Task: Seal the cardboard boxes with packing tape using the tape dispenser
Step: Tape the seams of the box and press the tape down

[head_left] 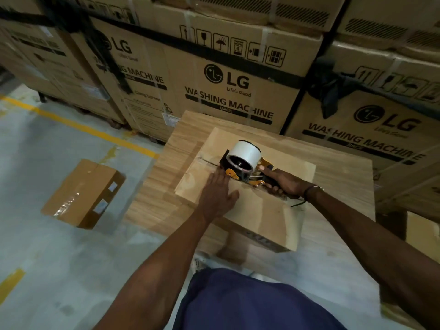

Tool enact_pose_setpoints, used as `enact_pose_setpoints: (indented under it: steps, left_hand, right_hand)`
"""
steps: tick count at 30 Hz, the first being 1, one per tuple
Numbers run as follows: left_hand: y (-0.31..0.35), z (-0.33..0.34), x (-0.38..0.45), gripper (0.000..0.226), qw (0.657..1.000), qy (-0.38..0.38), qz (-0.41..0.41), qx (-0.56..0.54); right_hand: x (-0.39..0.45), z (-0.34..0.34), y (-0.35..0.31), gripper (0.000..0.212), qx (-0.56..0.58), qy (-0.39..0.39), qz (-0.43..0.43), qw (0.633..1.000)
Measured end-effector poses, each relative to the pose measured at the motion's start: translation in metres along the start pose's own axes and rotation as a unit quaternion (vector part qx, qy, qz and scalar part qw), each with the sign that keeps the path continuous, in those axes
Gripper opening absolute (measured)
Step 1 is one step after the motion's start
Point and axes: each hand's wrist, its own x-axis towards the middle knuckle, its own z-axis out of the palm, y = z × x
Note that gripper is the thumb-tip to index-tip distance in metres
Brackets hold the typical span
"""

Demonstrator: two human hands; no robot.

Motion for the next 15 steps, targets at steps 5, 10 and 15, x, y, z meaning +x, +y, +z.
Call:
enact_pose_setpoints:
  steps: [5, 10, 15]
  left_hand:
    - [0.002, 0.001, -0.002, 0.085, 0.999, -0.009, -0.011, 0.043]
    - [0.002, 0.000, -0.002, 0.087, 0.999, 0.004, -0.010, 0.041]
    - [0.001, 0.003, -0.003, 0.087, 0.998, 0.011, -0.008, 0.060]
  right_hand:
    - [-0.003, 0.002, 0.007, 0.078, 0.006, -0.012, 0.007, 1.000]
    - [-0.028, -0.017, 0.034, 0.075, 0.012, -0.019, 0.013, 1.000]
    - [-0.073, -0.051, 0.080, 0.074, 0.031, 0.007, 0.027, 0.999]
